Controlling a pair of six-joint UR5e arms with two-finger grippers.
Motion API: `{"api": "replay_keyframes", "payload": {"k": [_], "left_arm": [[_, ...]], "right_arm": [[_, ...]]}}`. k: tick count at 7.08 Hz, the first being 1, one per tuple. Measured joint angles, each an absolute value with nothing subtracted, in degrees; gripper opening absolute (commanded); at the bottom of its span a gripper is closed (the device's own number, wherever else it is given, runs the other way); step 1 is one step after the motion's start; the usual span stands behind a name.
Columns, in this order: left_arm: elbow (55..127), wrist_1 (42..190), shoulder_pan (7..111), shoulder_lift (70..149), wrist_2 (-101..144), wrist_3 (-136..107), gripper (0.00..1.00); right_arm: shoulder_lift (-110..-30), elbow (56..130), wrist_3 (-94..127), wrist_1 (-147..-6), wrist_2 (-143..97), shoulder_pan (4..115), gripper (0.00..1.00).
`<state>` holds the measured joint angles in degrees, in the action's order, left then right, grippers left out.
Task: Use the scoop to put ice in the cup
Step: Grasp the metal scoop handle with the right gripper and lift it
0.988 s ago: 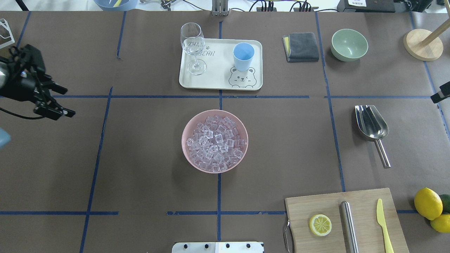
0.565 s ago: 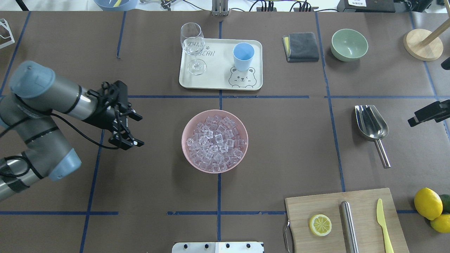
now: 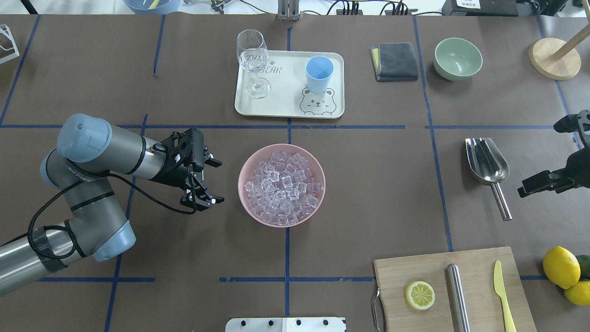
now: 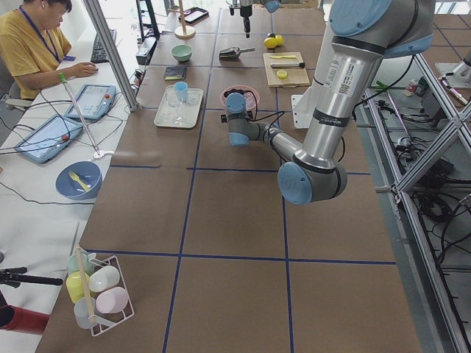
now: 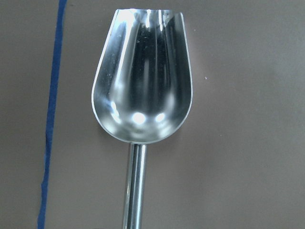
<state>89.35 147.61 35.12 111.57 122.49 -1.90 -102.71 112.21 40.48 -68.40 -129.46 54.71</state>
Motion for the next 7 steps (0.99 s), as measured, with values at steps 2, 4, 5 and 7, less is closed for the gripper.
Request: {"api": "replay_keyframes", "payload": {"k": [2, 4, 5, 7], "left_arm": [[89.32, 147.73, 35.08, 111.61, 122.3, -1.87, 1.0], [89.3, 147.68, 35.03, 111.71, 122.26, -1.85, 1.0], [89.3, 147.66, 35.04, 111.75, 122.26, -1.85, 1.0], [89.24, 147.66, 35.04, 111.78, 122.26, -1.85, 1.0]], "right_arm": [[-102.89, 111.48, 52.86, -62.63, -120.19, 45.99, 1.0], [-102.79, 109.02, 55.9, -60.94, -113.99, 41.07, 0.47], [-102.67, 108.0, 56.12, -59.98, -112.85, 40.11, 0.02], [-101.98, 107.04, 55.54, -58.95, -113.13, 39.7, 0.0]]}}
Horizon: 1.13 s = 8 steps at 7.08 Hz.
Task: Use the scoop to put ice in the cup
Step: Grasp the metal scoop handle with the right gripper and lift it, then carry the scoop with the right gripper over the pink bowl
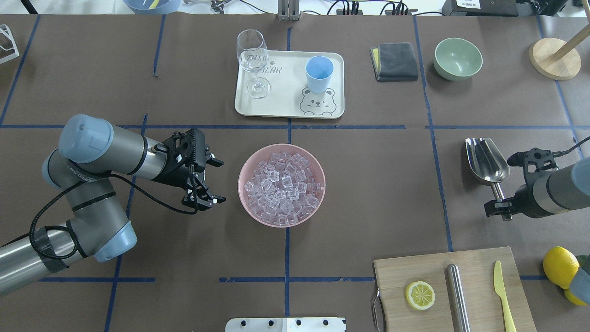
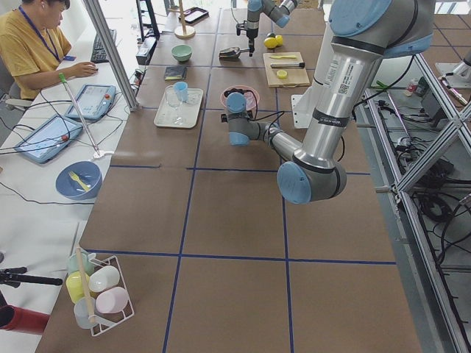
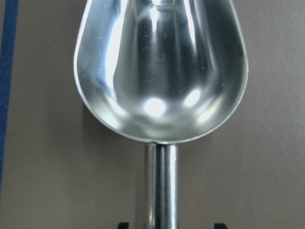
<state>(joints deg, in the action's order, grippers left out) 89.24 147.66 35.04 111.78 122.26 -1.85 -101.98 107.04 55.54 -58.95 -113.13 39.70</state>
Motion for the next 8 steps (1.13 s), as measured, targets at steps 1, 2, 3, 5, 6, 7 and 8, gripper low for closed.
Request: {"api": "replay_keyframes", "payload": {"k": [1, 2, 3, 5, 6, 7, 8], "left_arm": [[89.05, 147.66, 35.03, 111.76, 122.26, -1.85, 1.0], [88.66, 147.66, 34.97, 111.8, 122.26, -1.82, 1.0], [88.28, 147.66, 34.93, 111.84, 122.26, -1.79, 1.0], [87.07, 147.61, 34.76, 112.59, 122.21, -1.61, 1.0], [85.08, 147.56, 34.59, 114.28, 122.24, -1.4, 1.0], [83.27, 147.54, 34.41, 115.8, 122.25, -0.24, 1.0], [82.36, 147.48, 34.28, 116.41, 122.25, 1.97, 1.0]], "right_arm": [[-101.87, 107.06, 53.61, -58.97, -114.35, 39.78, 0.0], [-101.9, 107.65, 50.17, -59.13, -115.99, 40.59, 0.0], [-101.95, 109.6, 46.13, -60.03, -118.95, 43.13, 0.0], [-100.62, 118.01, 39.65, -66.97, -124.22, 48.21, 0.0], [-97.05, 121.79, 35.82, -73.96, -124.96, 49.02, 0.0], [-92.57, 124.27, 31.75, -80.93, -125.2, 48.82, 0.0], [-87.94, 125.45, 27.31, -86.75, -125.24, 48.12, 0.0]]}}
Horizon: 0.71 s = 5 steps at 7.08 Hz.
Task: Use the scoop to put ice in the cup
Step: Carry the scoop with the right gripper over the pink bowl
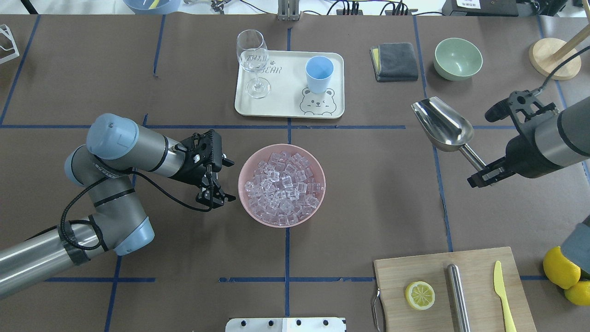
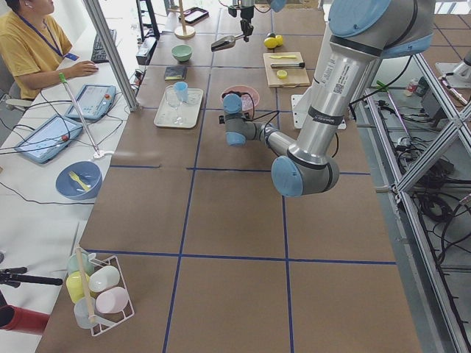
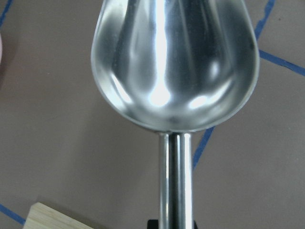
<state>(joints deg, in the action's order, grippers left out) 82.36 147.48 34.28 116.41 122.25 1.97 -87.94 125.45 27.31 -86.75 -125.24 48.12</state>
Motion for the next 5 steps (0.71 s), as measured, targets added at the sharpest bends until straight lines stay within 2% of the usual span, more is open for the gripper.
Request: {"api": "replay_keyframes", "payload": {"k": [5], "left_arm": [[81.65, 148.17, 34.1, 116.84, 122.34, 4.16, 1.0]], "right_arm": [[-60.8, 124.89, -2.32, -129.42, -119.16, 42.12, 0.0]]}}
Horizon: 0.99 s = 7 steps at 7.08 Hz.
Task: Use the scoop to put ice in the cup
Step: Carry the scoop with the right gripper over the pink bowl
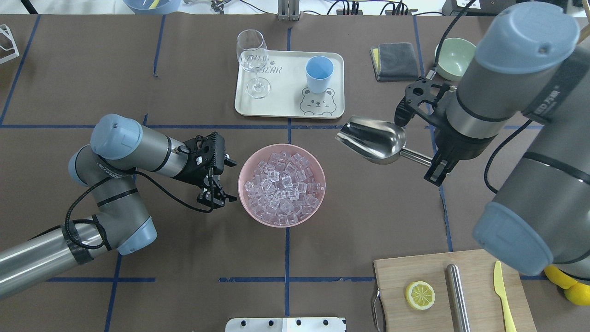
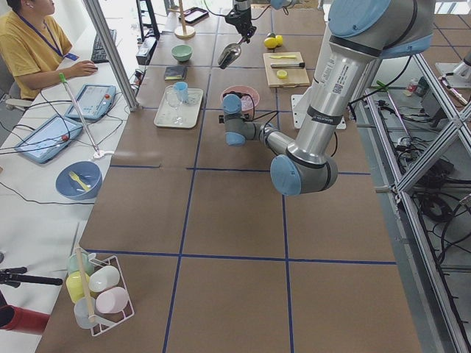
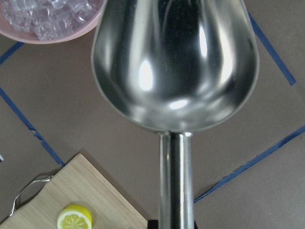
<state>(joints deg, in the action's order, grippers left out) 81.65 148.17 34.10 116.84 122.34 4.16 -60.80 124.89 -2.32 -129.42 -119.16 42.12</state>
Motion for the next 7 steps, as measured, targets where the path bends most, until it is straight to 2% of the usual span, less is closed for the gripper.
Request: {"api": "replay_keyframes", "payload": {"k": [4, 7], "left_arm": [[81.59, 148.83, 33.83, 116.73, 122.3, 3.97, 1.0], [81.48, 150.48, 33.57, 116.27, 122.38, 3.77, 1.0]], "right_arm": [[-45.33, 115.74, -8.33, -145.06, -109.72, 35.74, 0.0], [-34.16, 105.27, -16.14, -154.86, -103.13, 32.45, 0.0]]}}
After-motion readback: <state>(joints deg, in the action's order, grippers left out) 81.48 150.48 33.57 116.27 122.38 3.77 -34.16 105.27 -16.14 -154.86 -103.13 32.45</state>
